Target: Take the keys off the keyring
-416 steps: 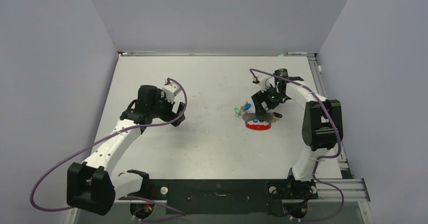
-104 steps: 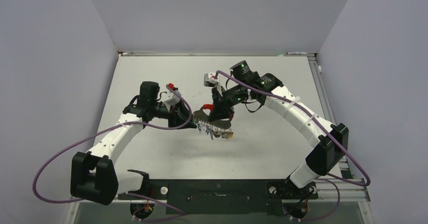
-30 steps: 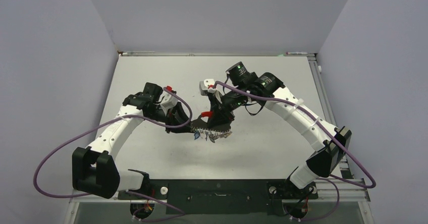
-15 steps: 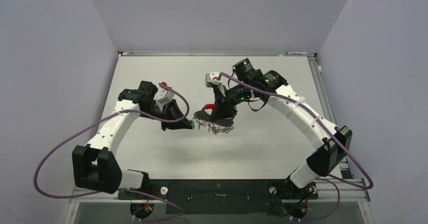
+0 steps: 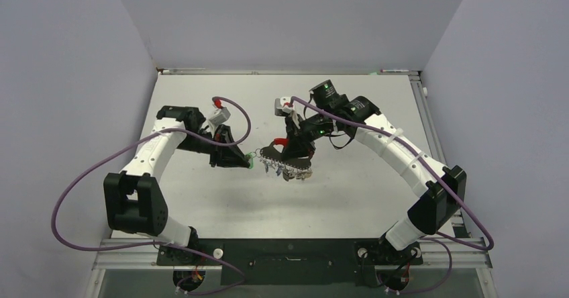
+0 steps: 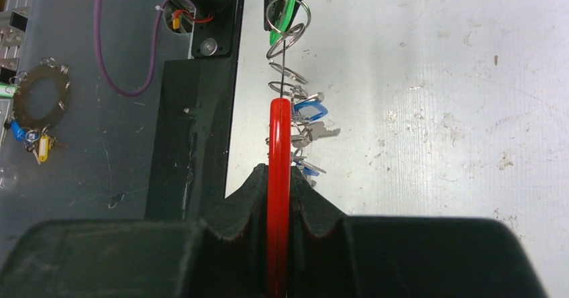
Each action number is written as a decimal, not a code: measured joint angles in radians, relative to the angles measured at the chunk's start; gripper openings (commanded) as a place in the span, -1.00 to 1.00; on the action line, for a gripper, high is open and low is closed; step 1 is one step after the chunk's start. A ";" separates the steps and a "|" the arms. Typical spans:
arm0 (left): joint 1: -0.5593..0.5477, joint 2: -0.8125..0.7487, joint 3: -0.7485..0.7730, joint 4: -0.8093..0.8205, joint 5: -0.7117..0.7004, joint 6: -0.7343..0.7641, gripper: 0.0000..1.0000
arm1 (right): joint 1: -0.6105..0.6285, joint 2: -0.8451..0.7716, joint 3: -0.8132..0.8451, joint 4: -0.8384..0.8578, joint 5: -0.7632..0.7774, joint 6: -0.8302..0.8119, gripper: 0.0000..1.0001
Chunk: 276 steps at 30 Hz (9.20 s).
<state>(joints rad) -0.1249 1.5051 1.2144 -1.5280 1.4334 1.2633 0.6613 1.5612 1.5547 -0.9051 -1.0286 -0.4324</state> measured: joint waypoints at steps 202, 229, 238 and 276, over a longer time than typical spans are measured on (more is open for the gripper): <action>-0.528 -0.507 -0.211 0.678 -1.228 -0.565 -1.00 | 0.103 0.008 -0.491 0.940 -0.021 0.425 -0.90; -0.548 -0.466 -0.211 0.646 -1.240 -0.544 -1.00 | 0.099 0.008 -0.508 0.978 0.095 0.472 -0.90; -0.554 -0.459 -0.195 0.640 -1.239 -0.545 -1.00 | 0.116 0.008 -0.508 0.970 0.135 0.472 -0.89; -0.599 -0.509 -0.182 0.665 -1.294 -0.284 -1.00 | -0.003 -0.003 -0.499 0.975 -0.061 0.533 0.35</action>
<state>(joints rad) -0.7238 0.9958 1.0325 -0.8627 0.1394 0.9794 0.6582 1.5585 1.0561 0.0696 -1.0901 0.1009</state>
